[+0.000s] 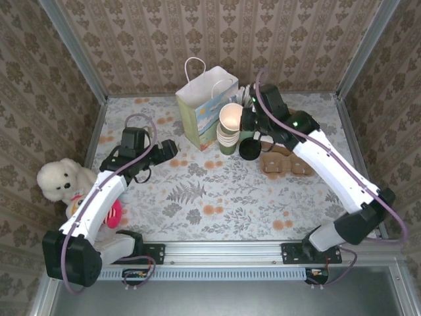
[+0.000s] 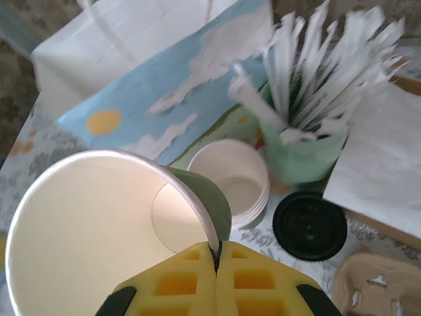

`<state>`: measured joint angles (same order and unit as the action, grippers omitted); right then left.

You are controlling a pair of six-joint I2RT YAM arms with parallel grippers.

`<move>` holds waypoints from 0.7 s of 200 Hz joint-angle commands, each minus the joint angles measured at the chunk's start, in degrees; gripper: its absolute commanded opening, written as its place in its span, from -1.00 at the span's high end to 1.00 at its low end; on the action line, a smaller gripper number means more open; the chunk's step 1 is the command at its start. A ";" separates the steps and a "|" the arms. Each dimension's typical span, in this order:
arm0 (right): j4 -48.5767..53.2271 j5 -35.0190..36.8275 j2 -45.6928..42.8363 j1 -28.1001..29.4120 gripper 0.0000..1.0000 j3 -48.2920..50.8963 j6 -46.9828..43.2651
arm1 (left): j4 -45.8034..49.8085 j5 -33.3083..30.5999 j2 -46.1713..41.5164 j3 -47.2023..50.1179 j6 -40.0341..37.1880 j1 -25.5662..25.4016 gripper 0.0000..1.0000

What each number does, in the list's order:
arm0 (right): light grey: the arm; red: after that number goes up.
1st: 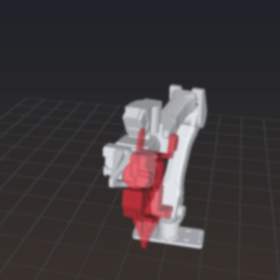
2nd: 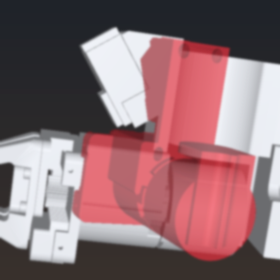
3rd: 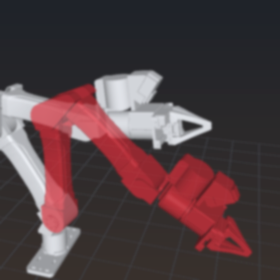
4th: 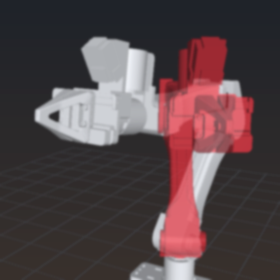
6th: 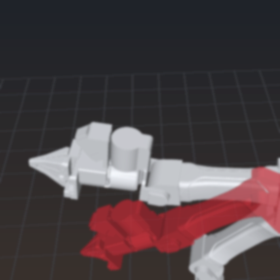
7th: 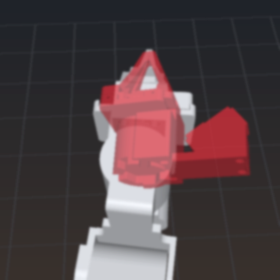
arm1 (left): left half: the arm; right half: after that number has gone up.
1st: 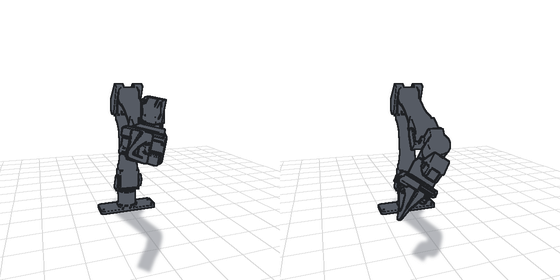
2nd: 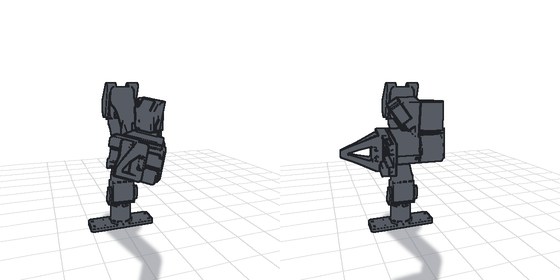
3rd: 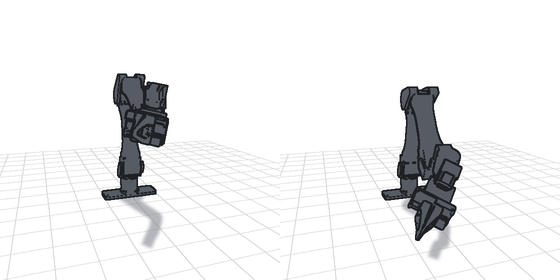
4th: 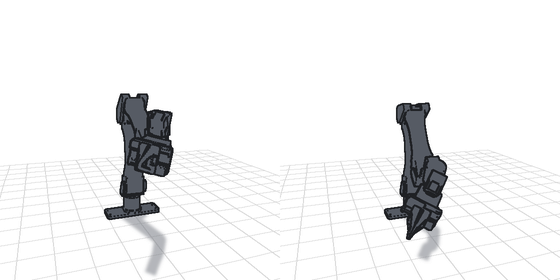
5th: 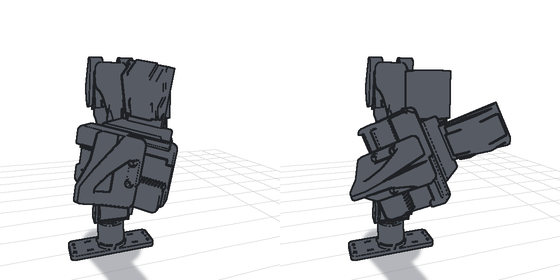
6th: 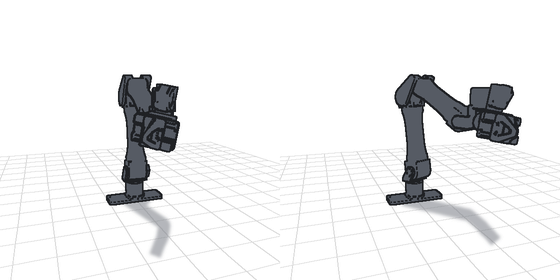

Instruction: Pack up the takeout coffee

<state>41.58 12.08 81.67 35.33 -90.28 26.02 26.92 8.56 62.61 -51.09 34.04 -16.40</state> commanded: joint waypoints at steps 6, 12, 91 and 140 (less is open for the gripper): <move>-0.43 1.06 -3.57 3.95 1.00 5.08 -1.96 | -1.12 -1.48 -3.10 0.04 -0.03 0.49 -1.00; 0.15 1.42 -3.70 4.86 1.00 5.96 -1.15 | -1.01 -1.65 -3.62 0.31 0.22 0.50 -1.00; -1.44 2.48 8.89 13.05 1.00 11.83 10.21 | 3.86 0.39 -7.14 2.76 3.75 0.50 -1.00; -2.79 -0.20 14.45 13.14 1.00 13.46 12.55 | 3.51 1.82 -7.74 6.29 6.04 0.50 -1.00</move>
<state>40.07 13.08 94.98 48.23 -78.17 36.10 29.04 8.58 55.53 -46.11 38.13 -16.38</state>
